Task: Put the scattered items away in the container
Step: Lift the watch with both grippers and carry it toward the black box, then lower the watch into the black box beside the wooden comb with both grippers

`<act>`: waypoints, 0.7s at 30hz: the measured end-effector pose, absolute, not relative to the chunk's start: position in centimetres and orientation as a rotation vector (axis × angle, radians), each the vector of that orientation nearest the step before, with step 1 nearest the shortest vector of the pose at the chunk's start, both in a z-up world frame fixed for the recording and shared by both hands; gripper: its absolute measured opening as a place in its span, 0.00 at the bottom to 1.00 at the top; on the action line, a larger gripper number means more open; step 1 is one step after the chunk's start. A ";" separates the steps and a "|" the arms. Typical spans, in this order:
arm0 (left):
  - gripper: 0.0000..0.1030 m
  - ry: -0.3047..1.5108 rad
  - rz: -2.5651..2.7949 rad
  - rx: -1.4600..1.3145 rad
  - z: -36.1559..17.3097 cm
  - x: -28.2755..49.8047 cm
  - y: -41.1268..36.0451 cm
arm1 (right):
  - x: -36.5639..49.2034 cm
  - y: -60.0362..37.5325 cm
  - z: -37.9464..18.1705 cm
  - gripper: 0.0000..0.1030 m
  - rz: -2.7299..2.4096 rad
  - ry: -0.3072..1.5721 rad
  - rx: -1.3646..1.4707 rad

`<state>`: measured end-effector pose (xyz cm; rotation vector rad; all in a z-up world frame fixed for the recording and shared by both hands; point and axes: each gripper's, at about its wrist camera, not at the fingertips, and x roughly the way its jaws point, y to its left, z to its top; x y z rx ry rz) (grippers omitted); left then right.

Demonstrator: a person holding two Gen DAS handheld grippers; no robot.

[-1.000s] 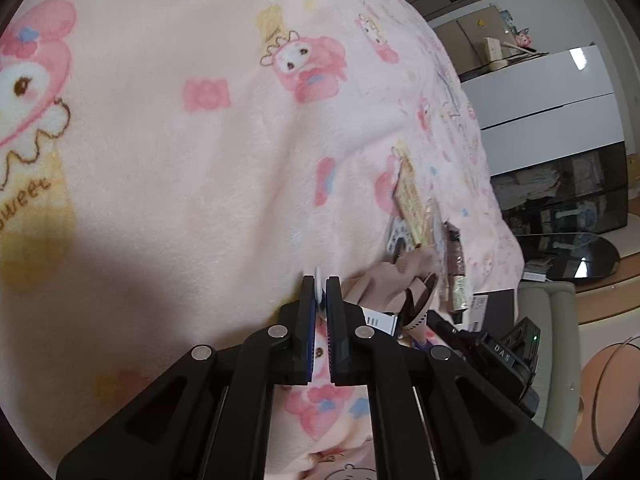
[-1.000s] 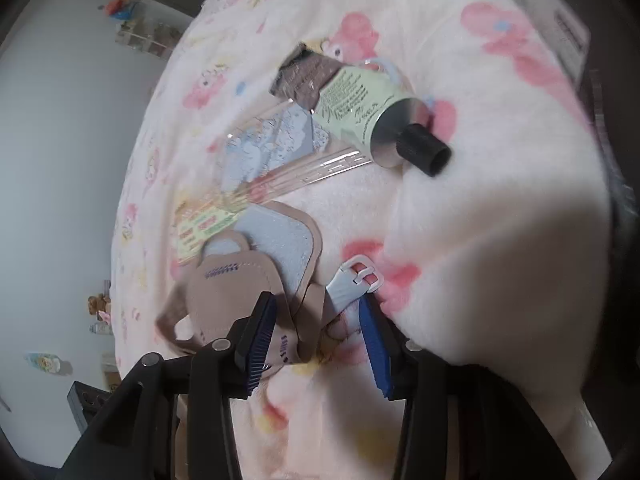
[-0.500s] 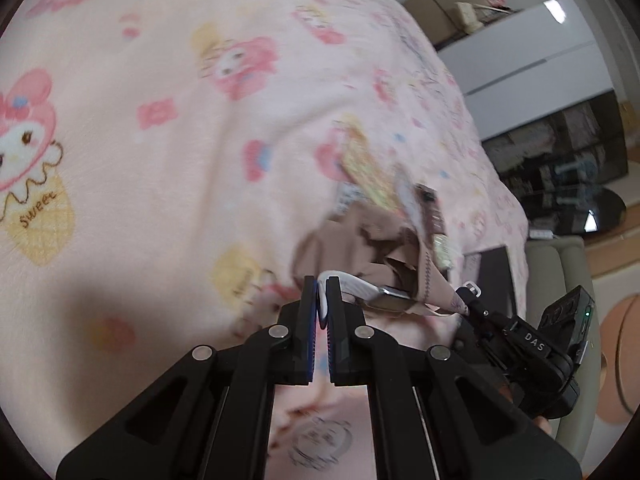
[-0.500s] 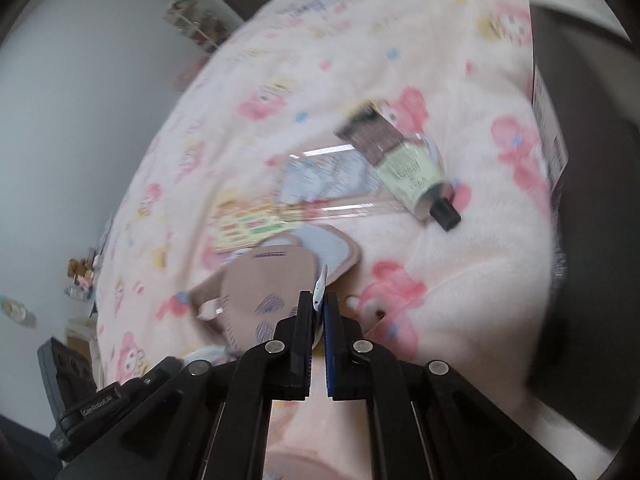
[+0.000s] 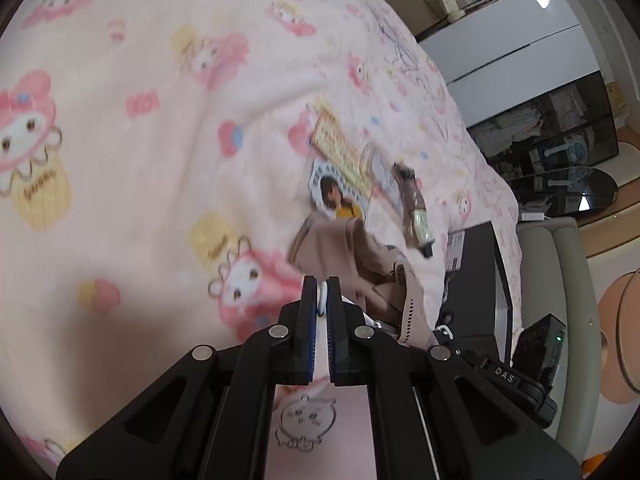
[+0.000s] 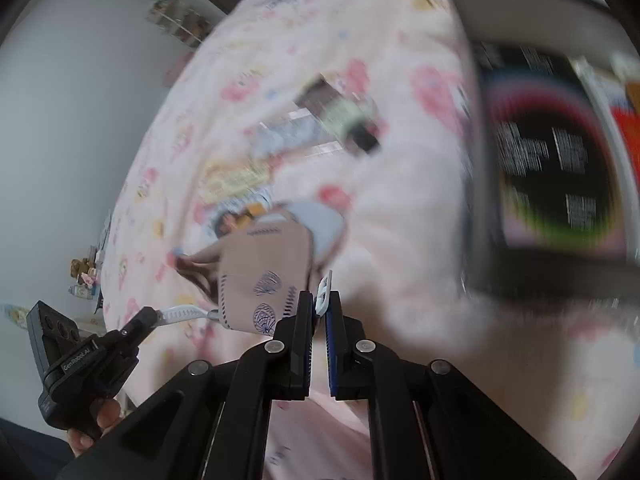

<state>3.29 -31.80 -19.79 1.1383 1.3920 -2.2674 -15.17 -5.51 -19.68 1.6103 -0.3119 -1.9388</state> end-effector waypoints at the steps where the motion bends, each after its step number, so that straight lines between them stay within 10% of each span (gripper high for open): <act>1: 0.02 1.402 -2.279 1.139 -19.7 3.4 -31.6 | -15.1 -5.1 -19.7 0.05 -1.930 -0.339 1.613; 21: 0.02 1.341 -2.542 1.192 -12.8 -0.9 -23.7 | -14.1 4.0 -15.4 0.06 -2.030 -0.510 1.544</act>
